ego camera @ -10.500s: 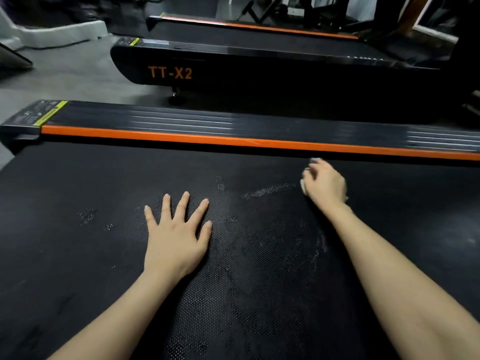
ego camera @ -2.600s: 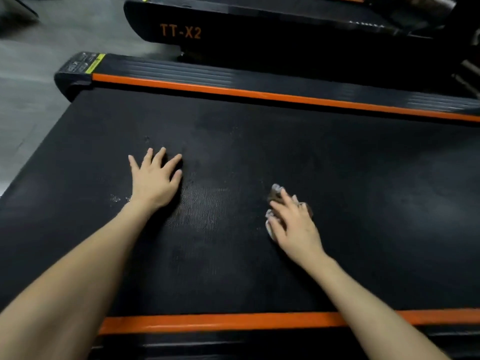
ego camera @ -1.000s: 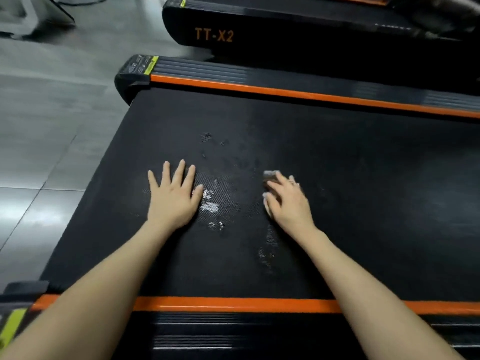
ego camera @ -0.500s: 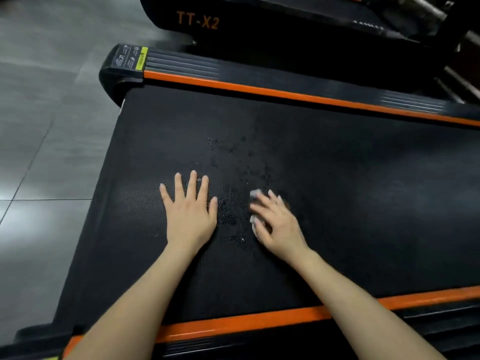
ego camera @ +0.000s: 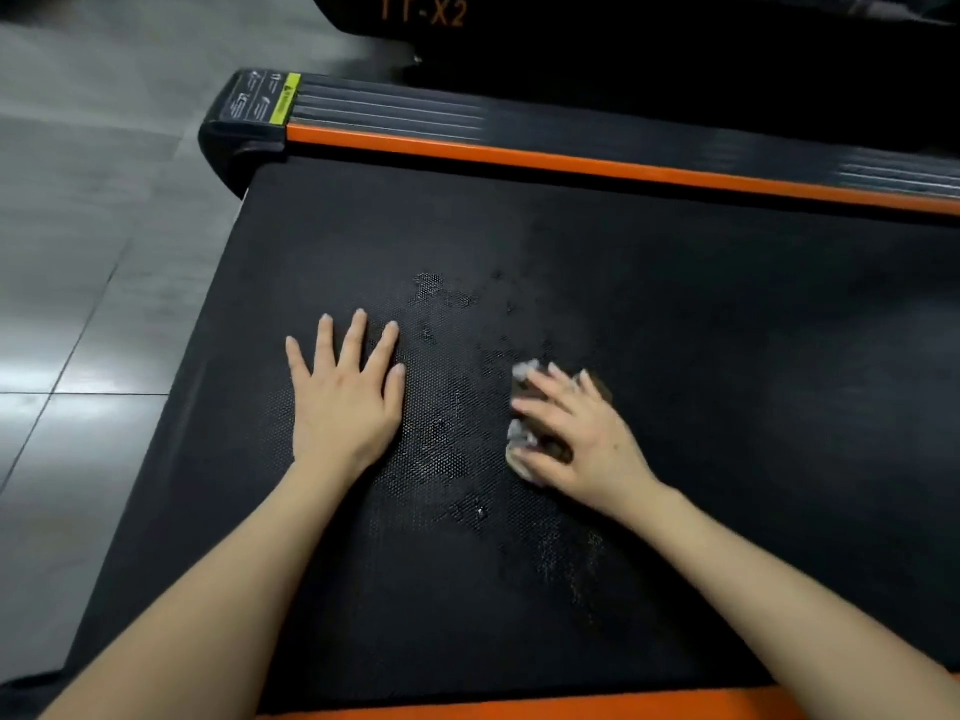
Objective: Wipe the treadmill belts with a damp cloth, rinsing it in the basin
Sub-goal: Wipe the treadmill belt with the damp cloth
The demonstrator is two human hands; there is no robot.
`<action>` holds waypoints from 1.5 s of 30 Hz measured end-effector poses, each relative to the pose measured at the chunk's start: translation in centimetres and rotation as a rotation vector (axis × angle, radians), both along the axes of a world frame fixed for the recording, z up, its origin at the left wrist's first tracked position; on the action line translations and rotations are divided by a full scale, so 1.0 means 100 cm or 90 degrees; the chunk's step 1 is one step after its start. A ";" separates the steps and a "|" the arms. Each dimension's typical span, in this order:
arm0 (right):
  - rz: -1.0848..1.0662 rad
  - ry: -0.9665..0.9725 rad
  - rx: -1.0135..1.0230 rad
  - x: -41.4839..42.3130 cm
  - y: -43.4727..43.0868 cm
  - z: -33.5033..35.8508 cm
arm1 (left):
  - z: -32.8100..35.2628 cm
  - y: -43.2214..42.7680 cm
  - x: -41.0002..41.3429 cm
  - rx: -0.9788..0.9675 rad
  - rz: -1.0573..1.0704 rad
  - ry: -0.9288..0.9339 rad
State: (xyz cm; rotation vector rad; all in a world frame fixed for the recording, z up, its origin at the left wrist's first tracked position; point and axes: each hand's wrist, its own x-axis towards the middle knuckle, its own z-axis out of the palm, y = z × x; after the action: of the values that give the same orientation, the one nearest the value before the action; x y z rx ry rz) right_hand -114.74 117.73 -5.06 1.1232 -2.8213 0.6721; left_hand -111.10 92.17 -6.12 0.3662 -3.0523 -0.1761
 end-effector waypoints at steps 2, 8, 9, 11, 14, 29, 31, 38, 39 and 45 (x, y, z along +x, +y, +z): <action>-0.116 0.008 -0.005 -0.051 -0.016 0.001 | 0.001 -0.001 -0.001 0.001 0.004 0.008; -0.287 -0.022 -0.044 -0.086 -0.057 -0.001 | -0.001 -0.002 -0.002 0.015 0.001 0.015; -0.214 -0.013 -0.055 -0.062 -0.059 -0.003 | 0.000 -0.003 -0.002 0.014 0.000 0.015; -0.043 -0.017 -0.050 -0.020 -0.054 -0.005 | -0.001 -0.003 -0.003 0.016 0.000 0.014; 0.059 -0.014 -0.018 -0.043 -0.045 0.001 | 0.000 -0.002 -0.001 0.023 0.001 0.011; -0.204 0.004 -0.041 -0.113 -0.057 -0.004 | 0.012 -0.034 -0.075 0.003 -0.011 -0.040; -0.190 -0.001 -0.042 -0.127 -0.057 -0.004 | 0.004 -0.034 -0.078 -0.003 -0.005 -0.025; -0.311 -0.019 -0.022 -0.210 -0.096 0.002 | -0.001 -0.034 -0.078 -0.010 -0.005 0.010; -0.309 -0.025 -0.036 -0.207 -0.099 0.001 | -0.002 -0.033 -0.077 -0.011 -0.006 0.008; -0.020 -0.023 -0.058 -0.136 -0.100 0.000 | 0.000 -0.033 -0.077 -0.014 -0.006 0.011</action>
State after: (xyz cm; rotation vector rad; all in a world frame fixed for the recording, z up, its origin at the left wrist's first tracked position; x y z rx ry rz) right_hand -128.34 107.78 -5.08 1.0606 -2.7989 0.8175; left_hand -118.81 88.89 -6.16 0.3464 -3.0364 -0.1461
